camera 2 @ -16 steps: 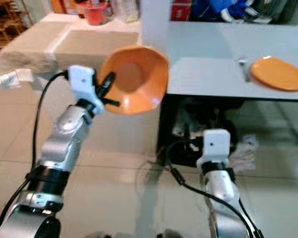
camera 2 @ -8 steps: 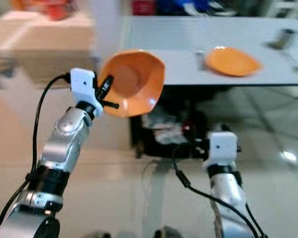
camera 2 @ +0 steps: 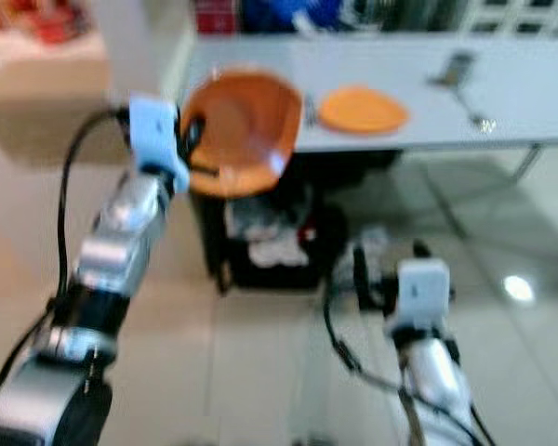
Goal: Setting the table
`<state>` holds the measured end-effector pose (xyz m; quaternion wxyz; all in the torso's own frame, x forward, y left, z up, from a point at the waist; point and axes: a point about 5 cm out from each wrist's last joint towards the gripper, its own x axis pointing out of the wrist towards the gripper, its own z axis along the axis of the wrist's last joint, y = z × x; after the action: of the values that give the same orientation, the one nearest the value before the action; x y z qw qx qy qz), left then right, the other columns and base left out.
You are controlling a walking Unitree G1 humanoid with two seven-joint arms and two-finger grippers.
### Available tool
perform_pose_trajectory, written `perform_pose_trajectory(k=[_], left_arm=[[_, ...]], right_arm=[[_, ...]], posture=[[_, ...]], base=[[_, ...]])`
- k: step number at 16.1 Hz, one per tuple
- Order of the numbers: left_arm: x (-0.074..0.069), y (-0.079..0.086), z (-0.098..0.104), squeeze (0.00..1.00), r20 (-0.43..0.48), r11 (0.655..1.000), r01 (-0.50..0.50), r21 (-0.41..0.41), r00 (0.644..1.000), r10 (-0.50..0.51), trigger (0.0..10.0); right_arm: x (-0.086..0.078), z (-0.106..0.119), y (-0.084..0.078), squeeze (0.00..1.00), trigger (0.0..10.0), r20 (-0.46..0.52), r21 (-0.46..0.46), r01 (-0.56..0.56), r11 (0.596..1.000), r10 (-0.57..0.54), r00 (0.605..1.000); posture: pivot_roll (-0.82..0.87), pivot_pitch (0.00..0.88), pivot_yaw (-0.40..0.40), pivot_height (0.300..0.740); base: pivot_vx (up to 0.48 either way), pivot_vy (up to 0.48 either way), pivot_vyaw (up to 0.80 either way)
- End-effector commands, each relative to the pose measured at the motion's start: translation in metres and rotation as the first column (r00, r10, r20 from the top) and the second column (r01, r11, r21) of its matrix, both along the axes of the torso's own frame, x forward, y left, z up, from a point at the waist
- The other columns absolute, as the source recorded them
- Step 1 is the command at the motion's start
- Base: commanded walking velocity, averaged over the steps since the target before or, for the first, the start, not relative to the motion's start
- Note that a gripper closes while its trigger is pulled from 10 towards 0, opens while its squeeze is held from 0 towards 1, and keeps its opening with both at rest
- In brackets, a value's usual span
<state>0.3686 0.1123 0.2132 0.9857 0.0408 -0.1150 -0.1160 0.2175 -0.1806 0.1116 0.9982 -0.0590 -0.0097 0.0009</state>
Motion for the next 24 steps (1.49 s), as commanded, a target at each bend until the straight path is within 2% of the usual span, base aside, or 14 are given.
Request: perform_pose_trajectory(k=[1, 3, 7, 13, 24], left_arm=[[-0.005, 0.007, 0.019, 0.0, 0.097, 1.0, -0.003, -0.002, 0.995, 0.003, 0.0], [-0.015, 0.0, 0.026, 0.0, 0.142, 0.999, 0.049, -0.023, 0.989, -0.046, 0.0], [-0.014, -0.004, 0.014, 0.0, 0.064, 0.997, 0.041, -0.069, 0.997, -0.037, 0.0], [-0.014, -0.011, 0.021, 0.0, 0.079, 0.996, 0.072, -0.058, 0.995, -0.068, 0.0], [-0.01, -0.018, 0.012, 0.0, 0.045, 0.995, 0.094, -0.034, 0.995, -0.093, 0.0]], right_arm=[[0.001, 0.002, 0.005, 0.0, 10.0, 0.006, -0.004, -0.015, 1.0, 0.015, 1.0], [0.001, 0.0, 0.005, 0.0, 10.0, 0.001, -0.002, -0.018, 1.0, 0.018, 1.0], [0.006, -0.003, 0.007, 0.0, 10.0, -0.006, 0.002, -0.02, 1.0, 0.02, 1.0], [0.007, -0.005, 0.01, 0.0, 10.0, -0.004, -0.001, -0.026, 1.0, 0.026, 1.0], [0.01, -0.008, 0.011, 0.0, 10.0, -0.002, -0.001, -0.025, 1.0, 0.025, 1.0]], posture=[[-0.16, 0.025, 0.043, 0.727], [-0.15, 0.031, 0.039, 0.727], [-0.14, 0.021, 0.037, 0.727], [-0.14, 0.016, 0.038, 0.727], [-0.14, 0.018, 0.048, 0.727]], base=[[0.0, 0.0, 0.0], [0.24, 0.0, 0.0], [0.48, 0.0, 0.0], [0.48, 0.0, 0.0], [0.48, 0.0, 0.0]])
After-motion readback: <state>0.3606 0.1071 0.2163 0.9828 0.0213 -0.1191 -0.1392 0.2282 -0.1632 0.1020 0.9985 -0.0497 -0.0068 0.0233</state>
